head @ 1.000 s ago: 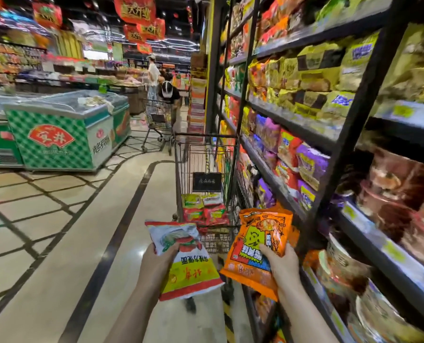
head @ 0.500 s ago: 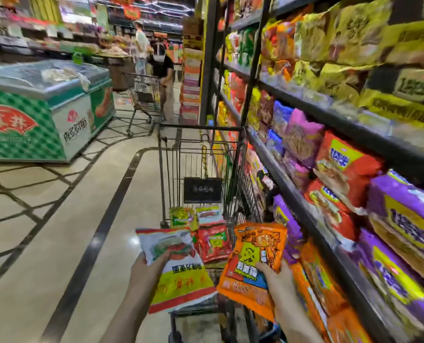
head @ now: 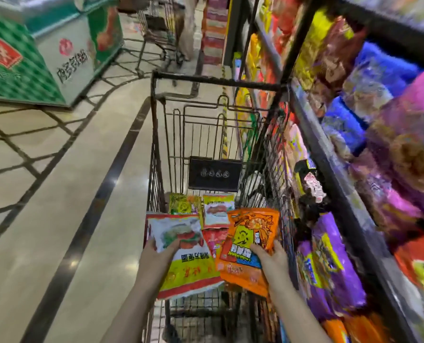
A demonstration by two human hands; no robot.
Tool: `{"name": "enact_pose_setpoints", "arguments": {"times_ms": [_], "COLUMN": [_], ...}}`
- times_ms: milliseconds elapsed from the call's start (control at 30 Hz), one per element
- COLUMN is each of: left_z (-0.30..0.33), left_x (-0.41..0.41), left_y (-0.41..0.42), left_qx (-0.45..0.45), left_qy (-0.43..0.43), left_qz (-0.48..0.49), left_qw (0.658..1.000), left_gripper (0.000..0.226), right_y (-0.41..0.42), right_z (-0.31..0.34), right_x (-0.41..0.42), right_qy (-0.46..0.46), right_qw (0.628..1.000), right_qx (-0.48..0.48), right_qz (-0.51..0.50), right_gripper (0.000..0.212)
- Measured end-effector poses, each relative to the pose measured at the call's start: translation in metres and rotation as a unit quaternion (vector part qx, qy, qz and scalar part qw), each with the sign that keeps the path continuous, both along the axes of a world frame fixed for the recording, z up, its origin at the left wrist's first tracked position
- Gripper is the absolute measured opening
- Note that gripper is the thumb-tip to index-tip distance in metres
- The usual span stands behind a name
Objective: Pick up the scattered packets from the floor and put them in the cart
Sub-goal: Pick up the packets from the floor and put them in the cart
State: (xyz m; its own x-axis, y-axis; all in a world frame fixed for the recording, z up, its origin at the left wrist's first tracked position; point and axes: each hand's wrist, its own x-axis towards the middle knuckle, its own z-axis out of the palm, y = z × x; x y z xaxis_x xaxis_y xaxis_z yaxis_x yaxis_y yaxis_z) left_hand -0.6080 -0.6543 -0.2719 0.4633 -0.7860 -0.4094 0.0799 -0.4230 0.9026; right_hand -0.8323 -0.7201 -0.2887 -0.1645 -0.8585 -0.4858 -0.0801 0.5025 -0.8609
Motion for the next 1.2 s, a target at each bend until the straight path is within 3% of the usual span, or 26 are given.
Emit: {"name": "enact_pose_setpoints", "arguments": {"times_ms": [200, 333, 467, 567, 700, 767, 900, 1000, 1200], "left_z": [-0.035, -0.072, -0.115, -0.145, -0.174, -0.184, -0.202, -0.213, -0.213], "left_x": [0.005, 0.02, 0.04, 0.054, 0.067, 0.07, 0.071, 0.072, 0.069], "left_y": [-0.095, -0.148, -0.193, -0.219, -0.246, -0.254, -0.258, -0.256, -0.248], "left_qx": [0.075, 0.11, 0.156, 0.187, 0.221, 0.224, 0.242, 0.25, 0.258], "left_qy": [-0.032, -0.061, -0.069, -0.07, -0.105, -0.105, -0.191, -0.239, -0.255], "left_qz": [0.007, 0.009, -0.003, -0.022, -0.052, -0.044, -0.036, -0.061, -0.078], "left_qw": [0.997, 0.992, 0.985, 0.98, 0.968, 0.968, 0.951, 0.936, 0.929], "left_gripper": [0.06, 0.036, 0.056, 0.06, 0.06, 0.065, 0.045, 0.042, 0.04], "right_y": [-0.103, -0.163, -0.206, -0.231, -0.26, -0.268, -0.277, -0.276, -0.268], "right_z": [-0.047, -0.079, -0.122, -0.147, -0.187, -0.196, -0.209, -0.218, -0.205], "right_x": [0.011, 0.029, 0.047, 0.058, 0.066, 0.066, 0.064, 0.063, 0.065], "right_qy": [0.03, 0.064, 0.072, 0.109, 0.132, 0.136, 0.211, 0.268, 0.284], "right_qw": [0.996, 0.989, 0.984, 0.973, 0.96, 0.961, 0.958, 0.947, 0.933], "right_qx": [0.052, 0.089, 0.127, 0.139, 0.157, 0.163, 0.134, 0.107, 0.137], "right_qz": [0.061, 0.094, 0.102, 0.146, 0.191, 0.178, 0.139, 0.143, 0.173], "right_gripper": [0.077, 0.062, 0.057, 0.027, 0.047, 0.043, 0.047, 0.051, 0.047]}}
